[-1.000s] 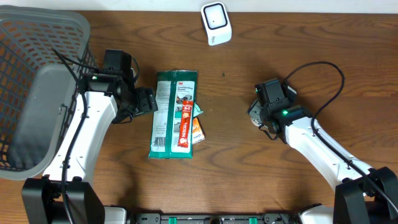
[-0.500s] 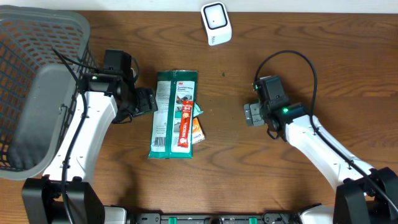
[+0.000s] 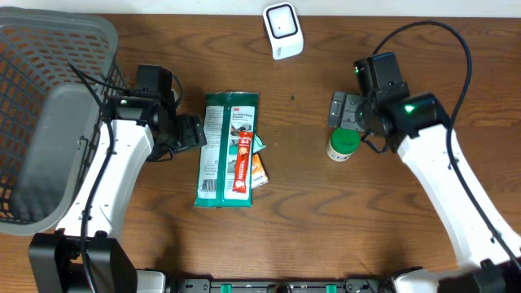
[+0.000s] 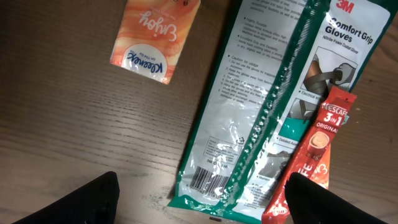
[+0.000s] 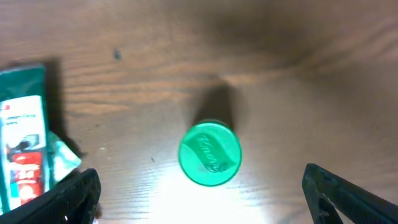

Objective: Scan the item barcode
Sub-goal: 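Carry the jar with the right gripper toward the white scanner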

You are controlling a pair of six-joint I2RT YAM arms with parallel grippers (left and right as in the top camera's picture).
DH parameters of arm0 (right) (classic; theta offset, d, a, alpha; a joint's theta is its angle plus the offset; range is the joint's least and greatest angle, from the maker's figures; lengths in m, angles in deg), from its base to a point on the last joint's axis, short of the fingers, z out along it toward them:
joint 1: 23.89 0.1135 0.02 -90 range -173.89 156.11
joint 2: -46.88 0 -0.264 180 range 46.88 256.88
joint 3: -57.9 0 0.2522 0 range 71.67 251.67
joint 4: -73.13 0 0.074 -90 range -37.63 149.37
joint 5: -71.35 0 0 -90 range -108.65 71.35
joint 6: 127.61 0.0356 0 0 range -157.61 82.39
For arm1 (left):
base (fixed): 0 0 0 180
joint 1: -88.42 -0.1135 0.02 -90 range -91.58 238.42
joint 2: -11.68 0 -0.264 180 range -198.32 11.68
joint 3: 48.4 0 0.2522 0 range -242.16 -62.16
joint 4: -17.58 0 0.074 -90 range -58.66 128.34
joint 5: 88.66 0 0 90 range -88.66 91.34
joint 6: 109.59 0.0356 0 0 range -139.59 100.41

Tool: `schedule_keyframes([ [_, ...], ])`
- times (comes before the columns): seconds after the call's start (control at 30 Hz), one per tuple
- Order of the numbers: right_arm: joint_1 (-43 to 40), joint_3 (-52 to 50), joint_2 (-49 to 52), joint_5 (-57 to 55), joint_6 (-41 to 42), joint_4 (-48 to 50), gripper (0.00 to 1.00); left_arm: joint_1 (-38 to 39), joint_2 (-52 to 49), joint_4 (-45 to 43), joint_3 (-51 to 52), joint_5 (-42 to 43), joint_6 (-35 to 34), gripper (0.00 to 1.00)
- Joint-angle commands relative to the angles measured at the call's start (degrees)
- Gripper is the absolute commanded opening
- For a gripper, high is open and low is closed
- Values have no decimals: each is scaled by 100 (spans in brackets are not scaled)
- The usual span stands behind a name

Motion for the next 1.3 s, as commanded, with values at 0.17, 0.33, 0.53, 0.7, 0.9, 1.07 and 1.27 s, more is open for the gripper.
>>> schedule_keyframes([
  [0.17, -352, 24, 953, 848, 267, -66, 99, 2, -44, 28, 2, -15, -13, 86],
  [0.33, -348, 24, 1300, 852, 662, -223, 82, 2, -44, 28, 2, -15, -13, 86],
  [0.53, -363, 24, 2026, 933, 730, -214, 86, 2, -44, 28, 2, -15, -13, 86],
  [0.7, -367, 24, 2166, 962, 782, -210, 84, 2, -44, 28, 2, -15, -13, 86],
  [0.9, -361, 24, 2166, 986, 859, -238, 78, 2, -44, 28, 2, -15, -13, 86],
  [1.07, -361, 24, 2168, 979, 1043, -229, 76, 2, -44, 28, 2, -13, -13, 86],
  [1.27, -304, -4, 2168, 962, 1134, -210, 77, 2, -44, 28, 2, -15, -13, 86],
])
